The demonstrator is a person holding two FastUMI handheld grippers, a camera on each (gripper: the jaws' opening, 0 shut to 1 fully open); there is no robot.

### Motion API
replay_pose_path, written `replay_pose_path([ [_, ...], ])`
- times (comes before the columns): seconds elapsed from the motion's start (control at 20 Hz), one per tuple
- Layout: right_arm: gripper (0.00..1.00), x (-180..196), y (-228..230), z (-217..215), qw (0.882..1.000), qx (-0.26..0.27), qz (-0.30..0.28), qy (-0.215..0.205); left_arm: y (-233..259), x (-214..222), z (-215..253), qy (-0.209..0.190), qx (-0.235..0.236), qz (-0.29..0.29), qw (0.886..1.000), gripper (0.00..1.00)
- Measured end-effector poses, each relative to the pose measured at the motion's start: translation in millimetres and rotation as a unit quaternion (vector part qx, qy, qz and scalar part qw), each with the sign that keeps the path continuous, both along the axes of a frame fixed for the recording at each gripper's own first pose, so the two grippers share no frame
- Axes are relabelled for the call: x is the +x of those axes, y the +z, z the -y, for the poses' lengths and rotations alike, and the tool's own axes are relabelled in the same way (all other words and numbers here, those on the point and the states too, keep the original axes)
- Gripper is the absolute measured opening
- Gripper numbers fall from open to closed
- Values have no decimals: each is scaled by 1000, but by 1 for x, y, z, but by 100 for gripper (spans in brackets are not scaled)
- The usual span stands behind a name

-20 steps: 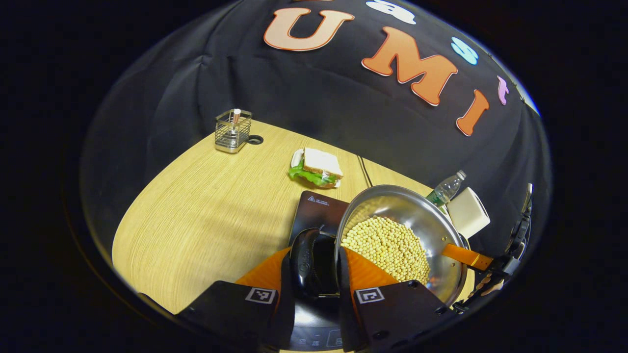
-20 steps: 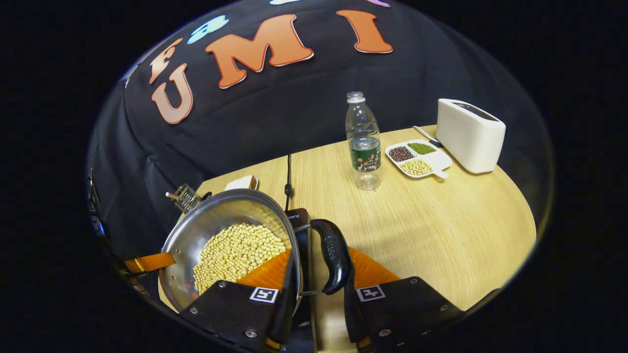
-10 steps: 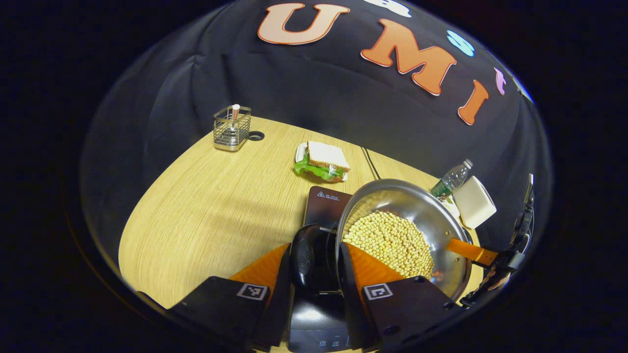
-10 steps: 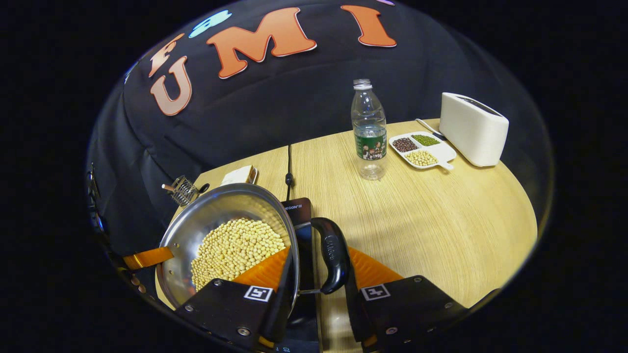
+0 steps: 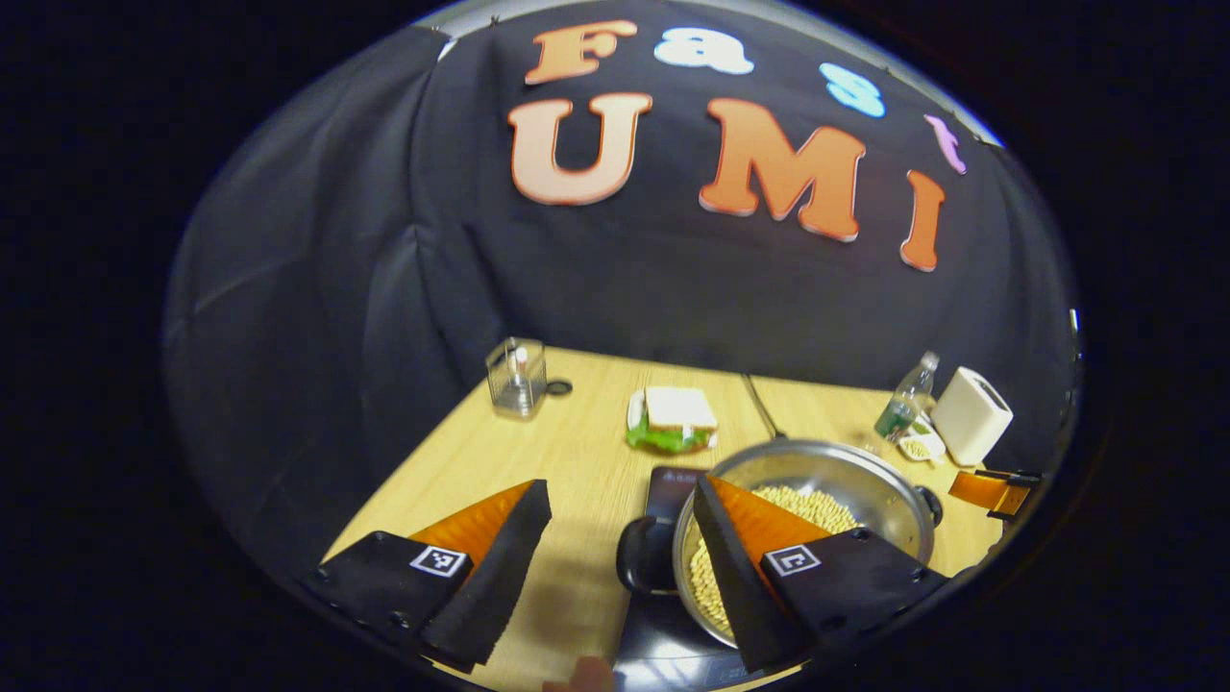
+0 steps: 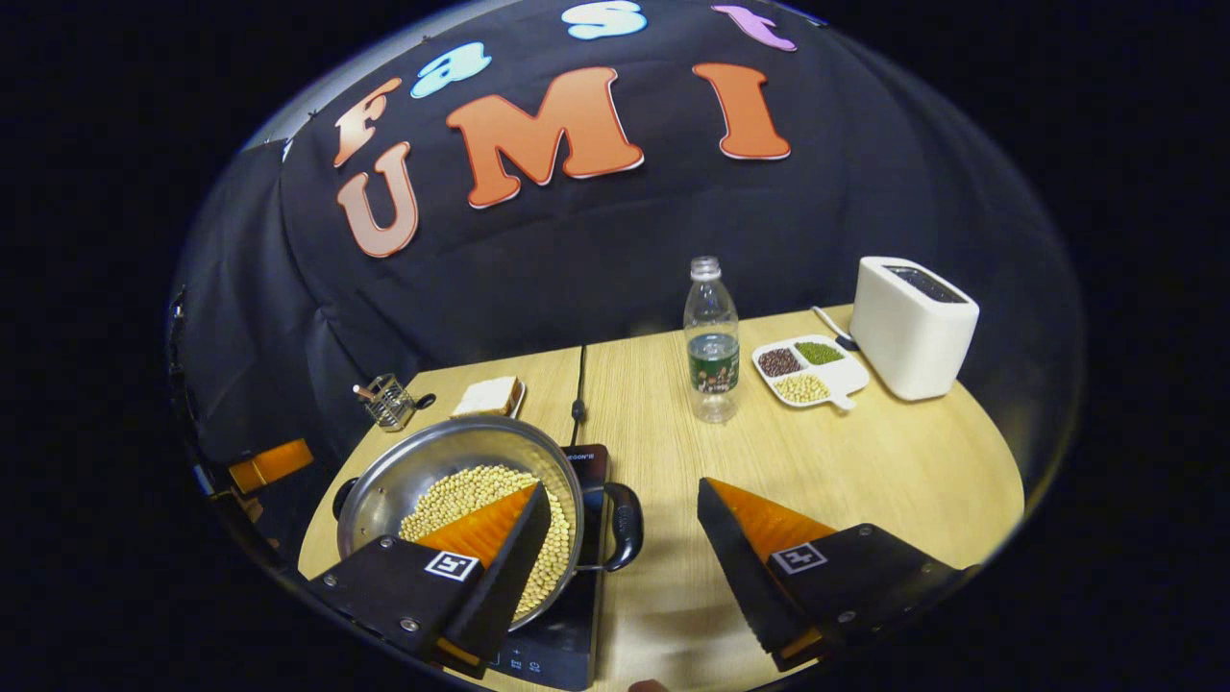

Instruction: First push the handle of the pot to place it horizontally, then grasp the pot with both hands and set it on the induction cooktop.

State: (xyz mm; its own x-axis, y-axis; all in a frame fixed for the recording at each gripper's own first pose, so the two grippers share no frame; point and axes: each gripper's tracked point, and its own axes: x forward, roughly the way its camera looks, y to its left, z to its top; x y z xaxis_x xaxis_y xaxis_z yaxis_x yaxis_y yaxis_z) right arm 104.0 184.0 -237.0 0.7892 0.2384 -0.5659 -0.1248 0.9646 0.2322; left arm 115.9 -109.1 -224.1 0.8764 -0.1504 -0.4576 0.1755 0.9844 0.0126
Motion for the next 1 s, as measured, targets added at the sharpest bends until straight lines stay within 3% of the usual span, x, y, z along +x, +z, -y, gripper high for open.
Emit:
replay_pose_path([
  [0.15, 95, -2, 37, 29, 999, -5, 41, -10, 85, -14, 12, -13, -2, 109, 994, 98],
  [0.3, 95, -4, 72, 60, 996, -18, 86, -23, 138, -41, 28, -26, -27, 169, 985, 99],
  [0.5, 95, -16, 99, 94, 993, -23, 115, -36, 167, -74, 43, -32, -41, 195, 979, 99],
  [0.8, 95, -28, 126, 143, 987, -41, 141, -57, 195, -89, 59, -35, -51, 206, 977, 97],
  [1.0, 95, -38, 161, 174, 980, -57, 181, -68, 235, -108, 57, -24, -46, 250, 967, 98],
])
